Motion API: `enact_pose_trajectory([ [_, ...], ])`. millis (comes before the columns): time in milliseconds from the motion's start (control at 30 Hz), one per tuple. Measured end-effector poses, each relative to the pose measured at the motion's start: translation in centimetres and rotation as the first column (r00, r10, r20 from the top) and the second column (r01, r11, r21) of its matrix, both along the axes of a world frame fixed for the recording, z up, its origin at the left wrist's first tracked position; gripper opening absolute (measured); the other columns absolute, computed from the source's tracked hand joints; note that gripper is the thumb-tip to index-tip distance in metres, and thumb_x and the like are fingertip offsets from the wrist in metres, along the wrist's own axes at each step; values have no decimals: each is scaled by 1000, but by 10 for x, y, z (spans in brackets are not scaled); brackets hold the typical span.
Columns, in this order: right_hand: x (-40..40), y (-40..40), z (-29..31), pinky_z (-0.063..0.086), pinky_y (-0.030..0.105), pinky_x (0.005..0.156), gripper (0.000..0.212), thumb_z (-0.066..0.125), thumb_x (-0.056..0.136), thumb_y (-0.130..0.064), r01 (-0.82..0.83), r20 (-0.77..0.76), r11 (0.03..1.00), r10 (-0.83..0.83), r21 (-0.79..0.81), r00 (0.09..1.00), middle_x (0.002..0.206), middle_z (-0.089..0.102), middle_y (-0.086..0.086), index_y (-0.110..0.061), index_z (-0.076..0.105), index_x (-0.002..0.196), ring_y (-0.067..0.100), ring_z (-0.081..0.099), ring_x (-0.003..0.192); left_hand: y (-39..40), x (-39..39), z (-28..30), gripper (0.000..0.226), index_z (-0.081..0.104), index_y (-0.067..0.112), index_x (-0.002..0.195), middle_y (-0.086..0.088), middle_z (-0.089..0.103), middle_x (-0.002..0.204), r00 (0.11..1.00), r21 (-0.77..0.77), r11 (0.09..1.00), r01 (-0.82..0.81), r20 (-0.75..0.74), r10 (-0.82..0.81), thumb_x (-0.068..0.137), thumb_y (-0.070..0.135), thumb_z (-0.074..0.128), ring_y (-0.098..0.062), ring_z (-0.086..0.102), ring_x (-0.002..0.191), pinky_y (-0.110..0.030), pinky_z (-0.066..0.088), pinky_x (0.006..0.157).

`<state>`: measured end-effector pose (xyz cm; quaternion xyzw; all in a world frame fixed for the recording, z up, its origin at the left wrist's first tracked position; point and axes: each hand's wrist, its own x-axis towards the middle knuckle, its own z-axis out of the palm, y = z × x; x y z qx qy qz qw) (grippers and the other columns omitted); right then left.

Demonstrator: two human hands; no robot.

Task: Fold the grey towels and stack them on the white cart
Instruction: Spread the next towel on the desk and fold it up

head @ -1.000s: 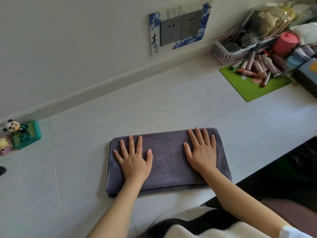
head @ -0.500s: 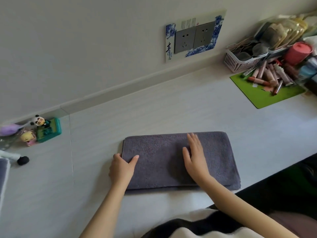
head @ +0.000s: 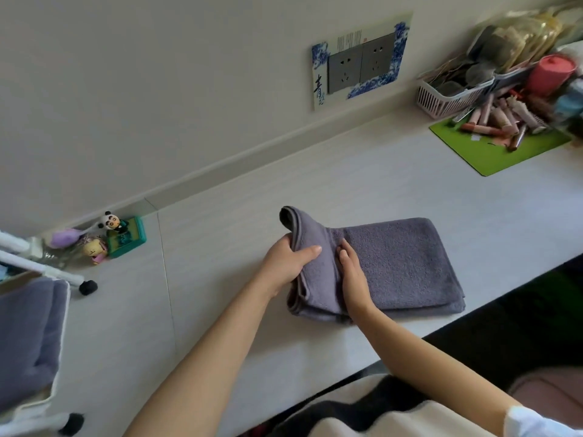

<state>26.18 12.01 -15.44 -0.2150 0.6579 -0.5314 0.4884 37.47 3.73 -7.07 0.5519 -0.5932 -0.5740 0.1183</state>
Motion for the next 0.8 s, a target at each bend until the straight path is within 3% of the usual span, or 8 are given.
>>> enact_pose_trajectory([
  [100, -14, 12, 9, 32, 38, 112, 52, 48, 89, -49, 65, 135, 998, -64, -6, 989, 141, 46, -4, -28, 42, 136, 8, 48, 122, 11, -23, 18, 42, 56, 13, 115, -4, 64, 113, 981, -179, 981, 69, 192, -34, 84, 40, 64, -23, 60, 105, -35, 48, 92],
  [267, -65, 72, 23, 39, 26, 93, 28, 44, 97, -23, 377, -199, 925, -361, 52, 911, 121, 55, -7, -24, 53, 123, 9, 51, 111, 22, -56, 48, 38, 51, 11, 111, -8, 62, 110, 960, -296, 939, 172, 264, -92, 85, 38, 57, -27, 58, 100, -30, 43, 76],
  [367, -105, 95, 11, 43, 33, 100, 34, 39, 99, -20, 463, -41, 871, -463, 162, 885, 130, 54, 6, -14, 46, 132, 16, 54, 110, 33, -90, 50, 40, 48, 8, 111, -13, 59, 113, 948, -300, 920, 252, 269, -171, 85, 36, 56, -27, 57, 95, -29, 41, 74],
  [467, -126, 96, 14, 46, 34, 94, 45, 33, 102, -28, 399, 220, 894, -439, 202, 871, 134, 50, 20, -6, 33, 141, 28, 55, 116, 47, -126, 46, 46, 46, 4, 118, -16, 55, 123, 942, -301, 910, 284, 264, -206, 87, 36, 58, -30, 55, 107, -26, 37, 77],
  [600, -149, 106, 17, 42, 42, 97, 58, 26, 100, -47, 359, 515, 915, -400, 183, 758, 136, 45, 27, -11, 23, 146, 38, 48, 123, 65, -176, 26, 38, 44, 2, 113, -18, 60, 118, 933, -287, 904, 317, 266, -243, 89, 29, 57, -32, 59, 105, -24, 35, 68],
  [667, -164, 113, 16, 47, 41, 89, 57, 25, 99, -50, 311, 539, 932, -362, 186, 761, 132, 49, 25, -13, 31, 142, 37, 52, 118, 73, -201, 6, 37, 41, 3, 111, -19, 62, 115, 927, -252, 910, 330, 268, -262, 88, 27, 58, -33, 61, 102, -28, 43, 71],
  [733, -171, 115, 18, 49, 37, 80, 53, 24, 99, -50, 237, 463, 955, -295, 180, 836, 120, 58, 18, -13, 43, 133, 29, 59, 106, 82, -213, -15, 37, 39, 5, 108, -17, 64, 110, 909, -219, 906, 361, 301, -290, 87, 27, 59, -31, 64, 95, -32, 51, 74],
  [800, -181, 112, 16, 50, 39, 86, 53, 25, 99, -50, 151, 331, 967, -213, 205, 919, 112, 63, 14, -14, 53, 124, 24, 62, 102, 89, -224, -34, 36, 38, 8, 108, -15, 64, 106, 908, -166, 922, 349, 302, -290, 87, 30, 58, -29, 65, 90, -36, 55, 74],
])
